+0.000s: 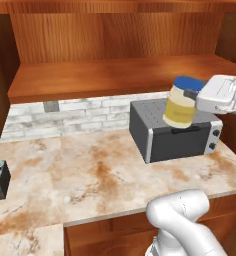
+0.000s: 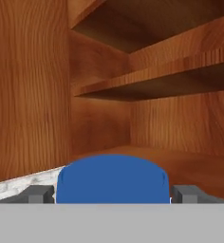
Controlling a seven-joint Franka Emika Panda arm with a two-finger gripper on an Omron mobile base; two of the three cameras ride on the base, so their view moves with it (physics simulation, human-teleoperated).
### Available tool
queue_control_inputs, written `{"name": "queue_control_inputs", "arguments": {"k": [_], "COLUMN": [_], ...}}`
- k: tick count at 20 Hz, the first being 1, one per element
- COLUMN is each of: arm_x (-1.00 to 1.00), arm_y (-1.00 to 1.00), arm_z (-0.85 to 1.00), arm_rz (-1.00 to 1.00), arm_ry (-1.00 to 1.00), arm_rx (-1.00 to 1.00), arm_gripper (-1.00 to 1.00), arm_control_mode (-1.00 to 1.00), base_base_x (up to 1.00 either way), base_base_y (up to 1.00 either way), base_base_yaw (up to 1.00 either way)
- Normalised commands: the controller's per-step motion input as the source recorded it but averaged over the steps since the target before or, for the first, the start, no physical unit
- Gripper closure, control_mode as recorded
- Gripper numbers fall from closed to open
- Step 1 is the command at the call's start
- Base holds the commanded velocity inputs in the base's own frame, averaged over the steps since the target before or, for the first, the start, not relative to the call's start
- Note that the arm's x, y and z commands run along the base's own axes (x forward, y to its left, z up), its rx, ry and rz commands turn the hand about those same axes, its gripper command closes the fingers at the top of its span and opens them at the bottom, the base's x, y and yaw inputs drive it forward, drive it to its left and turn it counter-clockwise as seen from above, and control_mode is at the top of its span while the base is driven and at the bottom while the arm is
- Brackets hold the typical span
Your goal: Collect the paprika, mayonnaise, and shaker from the cabinet and place them next to the stove.
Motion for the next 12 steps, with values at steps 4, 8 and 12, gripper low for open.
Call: {"name": "queue_control_inputs", "arguments": {"k": [4, 8, 12], "arm_x": [-0.74, -0.13, 0.00], "arm_y": [-0.02, 0.02, 0.00], "arm_z": [-0.25, -0.08, 0.00], "arm_rz": [0.08, 0.01, 0.00], "arm_ry": [0.01, 0.00, 0.00], "arm_rx": [0.00, 0.00, 0.00], "arm_gripper": [1.00, 1.00, 1.00], "arm_control_mode": [-1.00, 1.00, 1.00], "base_base_x": [0.00, -0.51, -0.49], "base_base_y": [0.00, -0.20, -0.69], "base_base_yaw": [0.00, 0.01, 0.07]}}
